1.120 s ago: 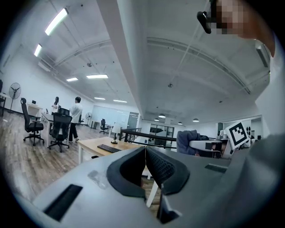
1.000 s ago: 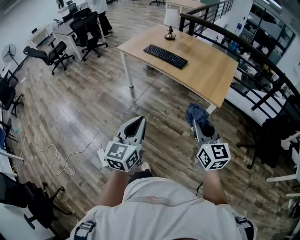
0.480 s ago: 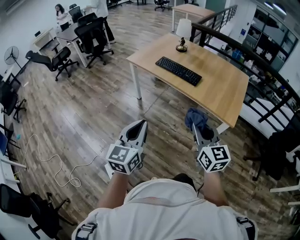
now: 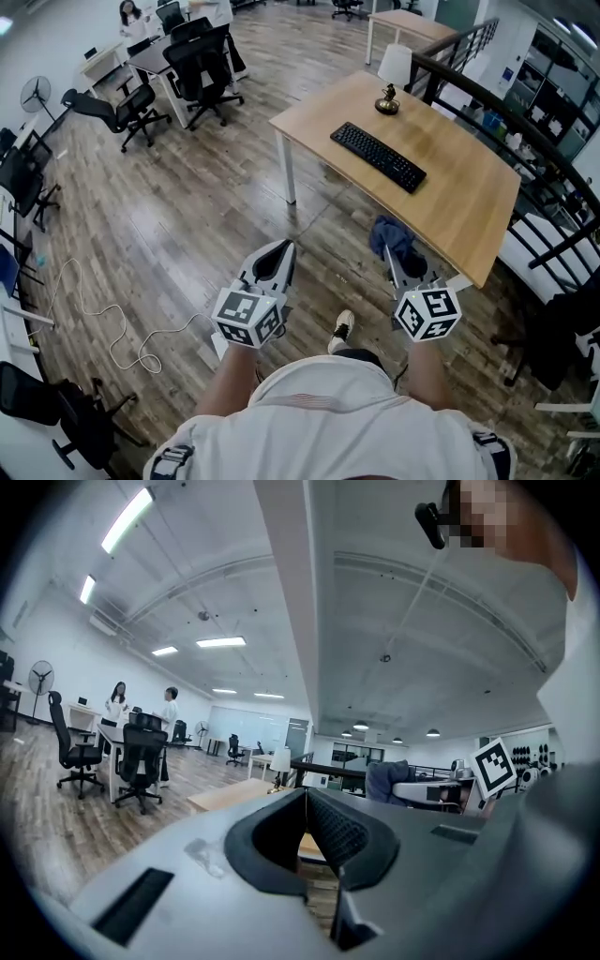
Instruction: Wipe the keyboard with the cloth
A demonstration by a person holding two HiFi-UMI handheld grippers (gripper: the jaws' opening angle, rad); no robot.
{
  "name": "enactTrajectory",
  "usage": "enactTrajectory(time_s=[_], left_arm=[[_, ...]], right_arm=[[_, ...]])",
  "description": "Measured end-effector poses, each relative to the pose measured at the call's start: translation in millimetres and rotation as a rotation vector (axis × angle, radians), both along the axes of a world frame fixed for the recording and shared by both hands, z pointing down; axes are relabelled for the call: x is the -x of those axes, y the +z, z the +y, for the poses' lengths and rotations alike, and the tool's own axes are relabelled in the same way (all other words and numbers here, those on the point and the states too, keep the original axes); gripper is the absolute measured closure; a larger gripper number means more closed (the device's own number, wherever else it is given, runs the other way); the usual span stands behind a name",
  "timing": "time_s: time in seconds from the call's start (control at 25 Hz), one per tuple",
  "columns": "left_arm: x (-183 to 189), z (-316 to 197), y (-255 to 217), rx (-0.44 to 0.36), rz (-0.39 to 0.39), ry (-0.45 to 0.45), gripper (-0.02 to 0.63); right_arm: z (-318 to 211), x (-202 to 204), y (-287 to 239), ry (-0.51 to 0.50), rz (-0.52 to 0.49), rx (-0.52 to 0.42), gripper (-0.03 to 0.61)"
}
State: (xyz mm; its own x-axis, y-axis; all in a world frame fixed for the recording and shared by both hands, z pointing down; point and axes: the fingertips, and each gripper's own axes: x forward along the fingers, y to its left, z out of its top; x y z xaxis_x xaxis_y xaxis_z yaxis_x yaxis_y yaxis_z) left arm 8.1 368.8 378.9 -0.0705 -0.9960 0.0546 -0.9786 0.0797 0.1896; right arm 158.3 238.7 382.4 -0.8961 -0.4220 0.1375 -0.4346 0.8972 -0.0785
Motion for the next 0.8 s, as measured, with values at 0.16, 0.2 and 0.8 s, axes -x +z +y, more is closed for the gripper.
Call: enactTrajectory(time_s=[0.16, 0.2, 0.8], left_arm=[[18, -45, -4, 0.006, -0.017, -0.007, 0.598], [21, -59, -7, 0.003, -0.023, -0.006, 0.598], [40, -264, -5, 0.011, -0.024, 0.026, 0.598]], right_arm=[[-44, 25, -2, -0.025, -0.013, -0.001, 0.448], [-57, 29, -3, -0.027, -0.015, -0.003, 0.448], [-255, 50, 13, -0.016, 0.016, 0.05, 0.448]])
